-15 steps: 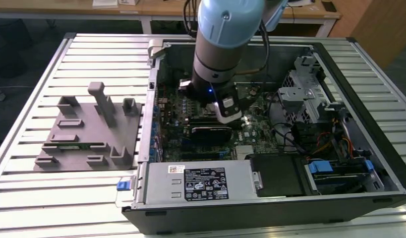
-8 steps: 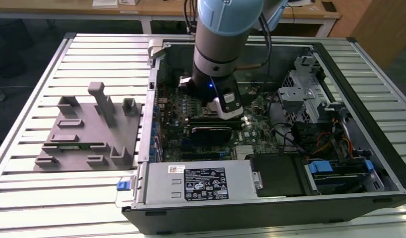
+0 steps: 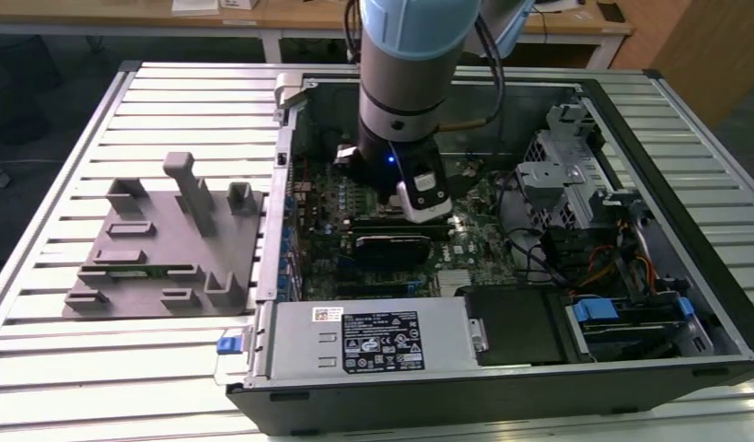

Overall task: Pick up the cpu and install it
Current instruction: 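Install the second cpu locking lever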

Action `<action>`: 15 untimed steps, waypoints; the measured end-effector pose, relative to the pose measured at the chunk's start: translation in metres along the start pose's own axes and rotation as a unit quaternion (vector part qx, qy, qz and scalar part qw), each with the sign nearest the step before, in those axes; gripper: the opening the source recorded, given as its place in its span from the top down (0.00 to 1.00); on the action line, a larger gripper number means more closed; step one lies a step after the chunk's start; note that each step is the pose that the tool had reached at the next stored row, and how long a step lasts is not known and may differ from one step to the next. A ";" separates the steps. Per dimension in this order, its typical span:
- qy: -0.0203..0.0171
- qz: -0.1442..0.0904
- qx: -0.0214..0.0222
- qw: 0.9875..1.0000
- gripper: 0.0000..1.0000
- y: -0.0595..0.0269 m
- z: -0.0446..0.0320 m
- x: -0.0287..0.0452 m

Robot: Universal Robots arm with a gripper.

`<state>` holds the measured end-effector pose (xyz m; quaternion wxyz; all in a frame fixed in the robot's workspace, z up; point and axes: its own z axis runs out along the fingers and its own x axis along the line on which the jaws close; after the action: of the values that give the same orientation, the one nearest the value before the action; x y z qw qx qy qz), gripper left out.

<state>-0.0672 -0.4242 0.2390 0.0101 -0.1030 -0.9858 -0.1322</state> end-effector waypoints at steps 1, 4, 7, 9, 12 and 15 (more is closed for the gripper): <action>-0.007 0.000 0.000 1.000 0.89 -0.0001 0.0002 0.0000; -0.022 -0.001 0.001 1.000 0.89 -0.0001 0.0007 0.0000; -0.025 0.002 0.007 1.000 0.89 0.0018 0.0022 0.0004; -0.026 0.003 0.009 1.000 0.89 0.0057 0.0042 0.0012; -0.026 0.003 0.011 1.000 0.89 0.0142 0.0087 0.0030; -0.028 0.003 0.017 0.999 0.89 0.0211 0.0140 0.0043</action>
<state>-0.0670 -0.3997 0.2312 -0.0149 -0.1097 -0.9874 -0.1126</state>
